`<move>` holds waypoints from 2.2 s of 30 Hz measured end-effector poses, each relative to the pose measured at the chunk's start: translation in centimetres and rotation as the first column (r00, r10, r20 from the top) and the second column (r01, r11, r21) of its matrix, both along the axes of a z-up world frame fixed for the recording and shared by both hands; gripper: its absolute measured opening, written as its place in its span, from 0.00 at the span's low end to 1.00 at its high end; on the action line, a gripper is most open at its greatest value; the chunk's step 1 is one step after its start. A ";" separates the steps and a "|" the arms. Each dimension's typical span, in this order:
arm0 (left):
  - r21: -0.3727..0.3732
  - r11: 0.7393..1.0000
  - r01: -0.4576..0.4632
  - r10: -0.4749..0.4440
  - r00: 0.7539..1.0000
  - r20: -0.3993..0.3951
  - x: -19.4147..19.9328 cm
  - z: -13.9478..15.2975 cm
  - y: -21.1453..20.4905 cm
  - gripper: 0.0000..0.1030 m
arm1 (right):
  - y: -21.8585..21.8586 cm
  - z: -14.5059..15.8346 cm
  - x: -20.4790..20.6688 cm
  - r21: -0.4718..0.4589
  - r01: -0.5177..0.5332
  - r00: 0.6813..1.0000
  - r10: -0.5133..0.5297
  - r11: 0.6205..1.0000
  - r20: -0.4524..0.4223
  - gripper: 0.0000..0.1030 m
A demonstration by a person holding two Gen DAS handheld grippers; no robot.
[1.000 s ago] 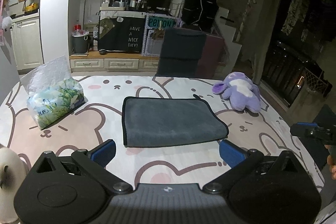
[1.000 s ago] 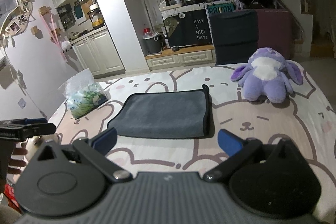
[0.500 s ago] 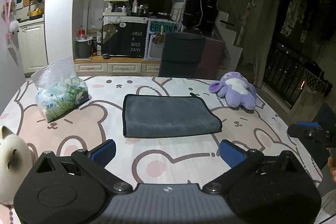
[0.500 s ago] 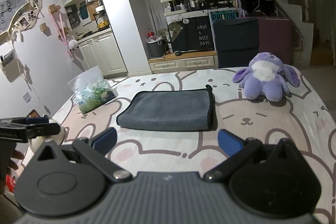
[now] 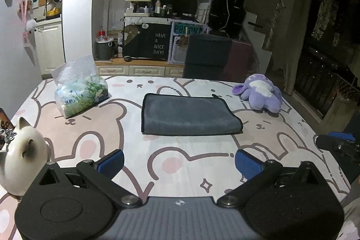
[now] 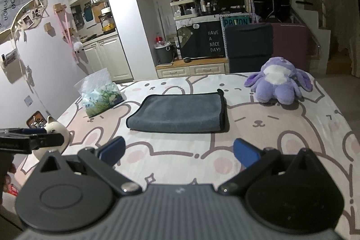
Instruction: Fold towel
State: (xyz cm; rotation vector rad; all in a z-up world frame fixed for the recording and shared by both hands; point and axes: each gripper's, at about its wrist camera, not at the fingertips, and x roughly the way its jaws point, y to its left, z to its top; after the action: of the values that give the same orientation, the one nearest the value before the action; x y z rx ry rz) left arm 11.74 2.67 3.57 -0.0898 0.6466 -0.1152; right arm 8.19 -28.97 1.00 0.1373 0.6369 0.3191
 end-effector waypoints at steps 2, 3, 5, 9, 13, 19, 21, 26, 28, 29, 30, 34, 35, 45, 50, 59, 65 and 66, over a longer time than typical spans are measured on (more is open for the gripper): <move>0.011 1.000 -0.006 0.006 1.000 0.006 -0.5 0.1 -0.2 1.00 | 0.1 0.1 -0.7 -0.015 0.006 1.000 -0.006 1.000 0.013 1.00; 0.016 1.000 -0.009 0.009 1.000 0.009 -0.8 0.1 -0.4 1.00 | 0.1 0.1 -1.1 -0.018 0.007 1.000 -0.007 1.000 0.018 1.00; 0.026 1.000 -0.017 0.016 1.000 0.013 -1.5 0.1 -0.6 1.00 | 0.1 0.1 -1.6 -0.020 0.013 1.000 -0.012 1.000 0.024 1.00; 0.065 0.997 -0.034 0.032 0.999 0.022 -2.9 0.0 -1.1 1.00 | 0.1 0.0 -2.9 -0.037 0.021 0.999 -0.019 0.999 0.041 1.00; 0.081 0.996 -0.045 0.042 0.998 0.040 -4.1 0.1 -1.3 1.00 | 0.3 -0.1 -3.9 -0.048 0.027 0.998 -0.025 0.998 0.053 1.00; 0.095 0.993 -0.075 0.072 0.997 0.042 -5.3 -0.2 -1.6 1.00 | 0.9 -0.3 -5.3 -0.081 0.044 0.996 -0.037 0.996 0.077 1.00; 0.098 0.992 -0.082 0.078 0.996 0.043 -5.6 -0.4 -1.5 1.00 | 0.9 -0.4 -5.6 -0.082 0.051 0.996 -0.044 0.995 0.079 1.00; 0.104 0.991 -0.082 0.077 0.996 0.055 -6.4 -0.8 -1.7 1.00 | 0.8 -0.9 -6.4 -0.091 0.067 0.994 -0.059 0.994 0.087 1.00; 0.110 0.991 -0.076 0.070 0.996 0.059 -6.6 -0.9 -1.9 1.00 | 0.9 -1.0 -6.6 -0.104 0.079 0.994 -0.070 0.991 0.089 1.00; 0.118 0.990 -0.074 0.067 0.996 0.061 -6.7 -1.0 -2.0 1.00 | 0.8 -1.1 -6.7 -0.107 0.082 0.993 -0.073 0.991 0.090 1.00; 0.130 0.989 -0.074 0.066 0.996 0.064 -6.9 -1.1 -2.1 1.00 | 0.9 -1.1 -6.8 -0.112 0.084 0.993 -0.074 0.990 0.092 1.00; 0.151 0.986 -0.071 0.061 0.996 0.069 -7.3 -1.4 -2.5 1.00 | 1.2 -1.3 -7.2 -0.126 0.084 0.993 -0.072 0.988 0.099 1.00; 0.150 0.986 -0.073 0.063 0.996 0.070 -7.4 -1.4 -2.5 1.00 | 1.2 -1.4 -7.3 -0.126 0.082 0.993 -0.070 0.989 0.098 1.00; 0.139 0.987 -0.080 0.069 0.994 0.085 -8.4 -1.4 -2.4 1.00 | 1.1 -1.8 -8.5 -0.127 0.107 0.990 -0.094 0.986 0.106 1.00; 0.137 0.987 -0.086 0.074 0.993 0.087 -8.7 -1.3 -2.3 1.00 | 1.0 -1.9 -8.7 -0.126 0.103 0.991 -0.090 0.987 0.103 1.00; 0.146 0.985 -0.088 0.075 0.993 0.090 -8.9 -1.3 -2.3 1.00 | 1.3 -2.1 -9.1 -0.146 0.082 0.992 -0.066 0.986 0.107 1.00; 0.149 0.985 -0.087 0.074 0.993 0.090 -9.0 -1.2 -2.1 1.00 | 1.0 -2.1 -9.1 -0.139 0.084 0.992 -0.070 0.987 0.105 1.00; 0.149 0.985 -0.088 0.075 0.993 0.091 -9.0 -1.2 -2.1 1.00 | 1.0 -2.1 -9.1 -0.140 0.083 0.992 -0.069 0.987 0.105 1.00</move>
State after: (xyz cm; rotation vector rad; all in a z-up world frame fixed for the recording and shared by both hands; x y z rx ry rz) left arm 2.69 0.58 2.37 0.0364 0.5640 0.0094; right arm -0.90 -27.93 -1.06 0.0066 0.5516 0.2039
